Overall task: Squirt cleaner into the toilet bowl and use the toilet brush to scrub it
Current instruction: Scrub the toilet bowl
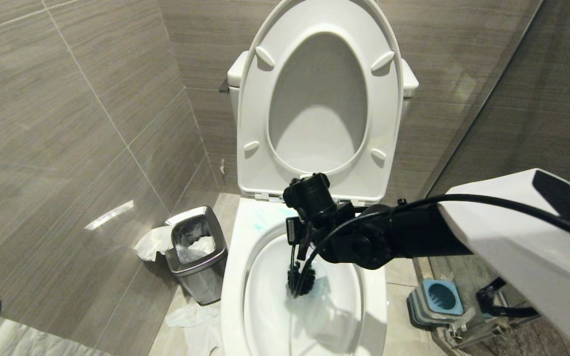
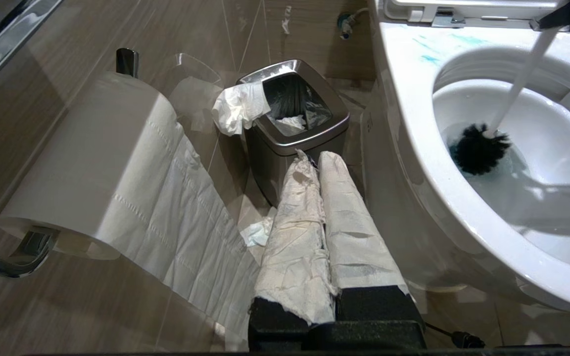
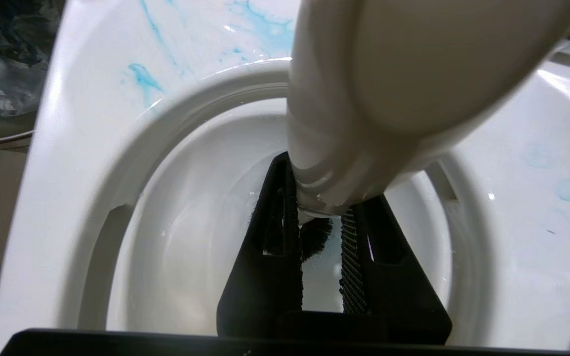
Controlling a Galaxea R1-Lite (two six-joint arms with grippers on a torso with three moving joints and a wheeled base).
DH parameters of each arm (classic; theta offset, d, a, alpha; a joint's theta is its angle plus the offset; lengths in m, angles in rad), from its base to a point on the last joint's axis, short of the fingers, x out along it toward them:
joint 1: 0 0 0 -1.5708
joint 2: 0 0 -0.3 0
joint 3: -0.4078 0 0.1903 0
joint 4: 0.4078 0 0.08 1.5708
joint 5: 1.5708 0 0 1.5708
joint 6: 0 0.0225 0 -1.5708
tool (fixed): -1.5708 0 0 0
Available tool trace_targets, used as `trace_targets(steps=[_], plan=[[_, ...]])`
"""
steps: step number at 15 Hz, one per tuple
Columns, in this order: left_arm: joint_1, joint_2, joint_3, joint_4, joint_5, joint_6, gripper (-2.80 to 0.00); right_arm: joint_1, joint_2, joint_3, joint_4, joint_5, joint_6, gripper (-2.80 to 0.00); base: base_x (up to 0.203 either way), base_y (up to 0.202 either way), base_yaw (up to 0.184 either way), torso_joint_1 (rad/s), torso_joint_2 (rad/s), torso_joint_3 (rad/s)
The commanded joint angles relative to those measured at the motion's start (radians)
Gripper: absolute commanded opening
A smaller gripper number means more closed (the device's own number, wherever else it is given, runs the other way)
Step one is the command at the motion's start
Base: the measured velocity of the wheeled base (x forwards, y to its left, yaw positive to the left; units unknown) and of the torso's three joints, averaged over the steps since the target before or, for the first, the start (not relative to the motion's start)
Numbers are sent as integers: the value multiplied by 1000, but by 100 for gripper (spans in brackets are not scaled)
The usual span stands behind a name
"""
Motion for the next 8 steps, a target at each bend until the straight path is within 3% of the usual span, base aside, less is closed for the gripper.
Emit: trace_targets(steps=[1, 4, 8], plan=[[0, 0, 0, 0, 0, 0, -280, -5, 126, -57, -16, -5, 1, -280, 0, 0, 0, 0, 0, 0], [1, 0, 0, 0, 0, 0, -280, -14, 110, -45, -22, -19, 5, -280, 0, 0, 0, 0, 0, 0], [1, 0, 1, 0, 0, 0, -280, -10, -178, 39, -3, -25, -2, -280, 0, 0, 0, 0, 0, 0]])
